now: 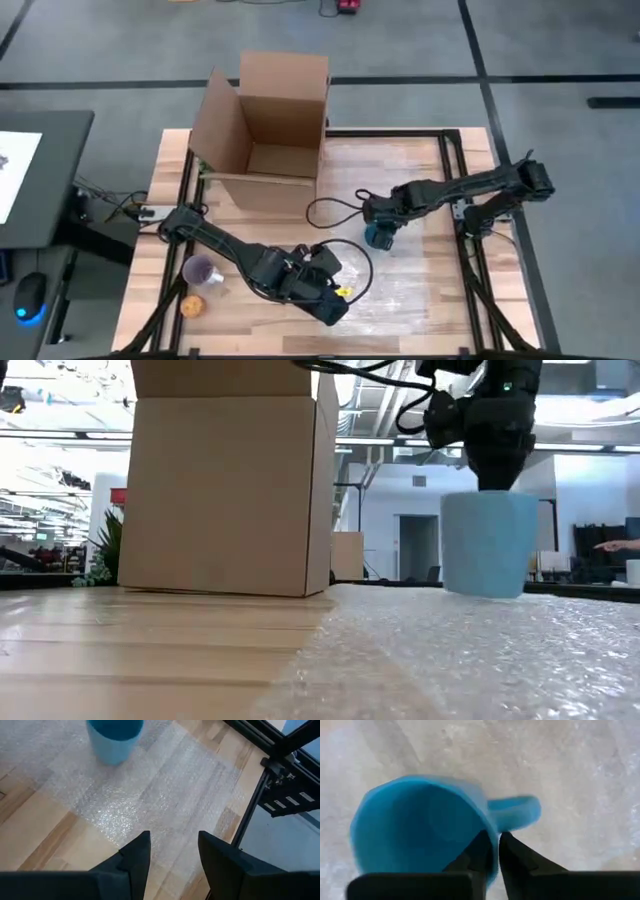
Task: Wrap mug
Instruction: Wrap the blue mug with the bubble wrap
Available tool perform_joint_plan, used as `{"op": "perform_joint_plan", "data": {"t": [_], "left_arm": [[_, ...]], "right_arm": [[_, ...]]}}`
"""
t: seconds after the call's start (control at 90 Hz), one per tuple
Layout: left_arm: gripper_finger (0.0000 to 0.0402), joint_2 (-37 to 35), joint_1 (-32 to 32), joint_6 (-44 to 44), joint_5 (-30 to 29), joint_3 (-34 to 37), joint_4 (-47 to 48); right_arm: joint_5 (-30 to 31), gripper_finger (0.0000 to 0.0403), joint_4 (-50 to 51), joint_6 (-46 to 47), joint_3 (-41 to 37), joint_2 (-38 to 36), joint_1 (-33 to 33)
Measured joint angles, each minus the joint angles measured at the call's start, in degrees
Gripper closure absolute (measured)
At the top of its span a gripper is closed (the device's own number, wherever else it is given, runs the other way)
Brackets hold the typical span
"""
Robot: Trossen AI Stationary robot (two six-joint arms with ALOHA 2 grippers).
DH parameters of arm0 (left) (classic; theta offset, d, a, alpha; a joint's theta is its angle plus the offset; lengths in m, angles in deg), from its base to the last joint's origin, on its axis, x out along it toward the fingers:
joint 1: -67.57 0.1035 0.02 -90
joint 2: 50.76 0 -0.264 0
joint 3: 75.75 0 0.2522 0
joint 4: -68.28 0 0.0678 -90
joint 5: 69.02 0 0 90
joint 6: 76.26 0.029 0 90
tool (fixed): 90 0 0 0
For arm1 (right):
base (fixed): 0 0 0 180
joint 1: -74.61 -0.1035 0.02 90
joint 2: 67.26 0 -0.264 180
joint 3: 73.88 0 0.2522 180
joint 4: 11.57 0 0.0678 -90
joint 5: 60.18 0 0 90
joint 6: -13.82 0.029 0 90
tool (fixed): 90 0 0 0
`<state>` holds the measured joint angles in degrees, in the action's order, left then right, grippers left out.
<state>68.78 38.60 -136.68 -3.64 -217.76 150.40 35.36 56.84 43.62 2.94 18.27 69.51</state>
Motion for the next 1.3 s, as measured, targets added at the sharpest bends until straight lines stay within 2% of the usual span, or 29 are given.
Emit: {"op": "perform_joint_plan", "data": {"t": [0.2, 0.322, 0.544, 0.656, 0.756, 0.889, 0.989, 1.133, 1.3], "left_arm": [[0.0256, 0.00, 0.00, -0.07, -0.05, 0.00, -0.09], [0.0256, 0.00, 0.00, -0.02, -0.07, 0.00, -0.10], [0.0256, 0.00, 0.00, 2.13, -0.07, 0.00, -0.09], [0.0256, 0.00, 0.00, 2.75, -0.04, 0.00, -0.08], [0.0256, 0.00, 0.00, 3.58, 0.10, 0.00, -0.09], [0.0256, 0.00, 0.00, 5.62, 0.89, 0.00, -0.07], [0.0256, 0.00, 0.00, 6.61, 1.83, 0.00, 0.17], [0.0256, 0.00, 0.00, 6.51, 2.28, 0.00, 0.35], [0.0256, 0.00, 0.02, 6.10, 4.85, 0.00, 0.33]], "right_arm": [[-1.14, 0.0233, 4.04, -2.63, 0.03, -0.95, 0.24], [-0.79, 0.0193, 8.20, -2.12, 0.06, -4.78, -1.61], [0.63, 0.0189, 14.79, 8.59, 0.07, -16.78, -10.28], [0.56, 0.0196, 14.11, 15.65, 0.09, -21.95, -20.15], [0.59, 0.0202, 11.82, 21.30, 0.11, -23.21, -31.21], [1.52, 0.0209, 4.33, 23.11, 0.11, -19.18, -46.20], [2.31, 0.0213, -2.49, 21.30, 0.11, -12.99, -54.14], [2.62, 0.0213, -11.88, 18.37, 0.11, -2.99, -60.39], [2.62, 0.0211, -17.13, 18.34, 0.11, 6.67, -63.03]]}}
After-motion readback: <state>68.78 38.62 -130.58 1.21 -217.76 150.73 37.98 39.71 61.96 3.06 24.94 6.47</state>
